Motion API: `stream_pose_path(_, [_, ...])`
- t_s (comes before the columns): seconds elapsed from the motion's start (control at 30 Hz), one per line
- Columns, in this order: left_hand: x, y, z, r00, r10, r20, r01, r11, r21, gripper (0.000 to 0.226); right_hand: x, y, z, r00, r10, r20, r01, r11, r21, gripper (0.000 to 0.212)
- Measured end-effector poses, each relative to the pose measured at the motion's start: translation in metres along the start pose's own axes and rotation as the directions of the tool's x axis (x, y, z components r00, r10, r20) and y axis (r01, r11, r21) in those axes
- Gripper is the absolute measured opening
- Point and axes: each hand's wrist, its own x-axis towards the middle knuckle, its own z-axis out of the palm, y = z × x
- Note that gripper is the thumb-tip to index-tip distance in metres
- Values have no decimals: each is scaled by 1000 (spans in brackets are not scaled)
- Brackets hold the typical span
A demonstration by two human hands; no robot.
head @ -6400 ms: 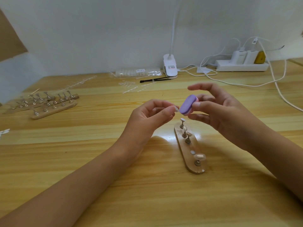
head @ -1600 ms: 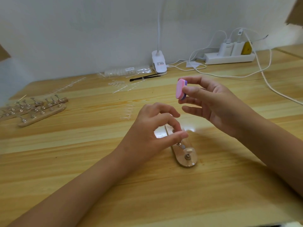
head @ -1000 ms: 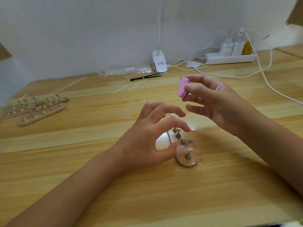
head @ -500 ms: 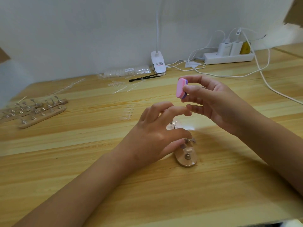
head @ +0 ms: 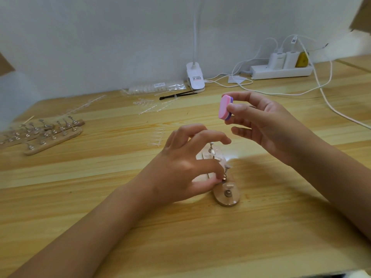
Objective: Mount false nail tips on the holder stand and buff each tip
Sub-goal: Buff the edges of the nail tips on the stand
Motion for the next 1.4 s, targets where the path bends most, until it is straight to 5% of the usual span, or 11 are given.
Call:
stream_pose_path(0.27, [0,8,-6,1000,9,-8,-10,991,-135,18,-1,-1,0,1000,0,-6,0,1000,-20,36])
stream_pose_path(0.73, [4,16,2,966,230,-117,-215,969,125,18,-2,0,3,1000,12,7,-12,999,-42,39])
stream_pose_path(0.8, [5,19,1,967,206,-149,-198,978,64,17,-1,0,2,1000,18,13,-17,1000,-26,38])
stream_pose_path(0.87, [5,22,-2,979,37,-201,-80,975,-208,13,-1,-1,2,999,28,18,-28,1000,6,38])
stream_pose_path(0.97, [6,20,-8,901,-422,-99,229,657,-718,17,0,-1,1,998,53,26,-55,997,62,39])
stream_pose_path(1.1, [5,-1,-8,635,-758,146,456,216,-863,14,1,0,0,995,92,43,-96,990,100,38])
stream_pose_path(1.23, [8,-16,-6,414,-822,391,442,-194,-876,12,1,0,0,991,116,62,-123,986,114,40])
stream_pose_path(1.4, [8,-22,-14,399,-698,595,125,-601,-789,27,0,1,2,984,143,105,-152,985,86,43])
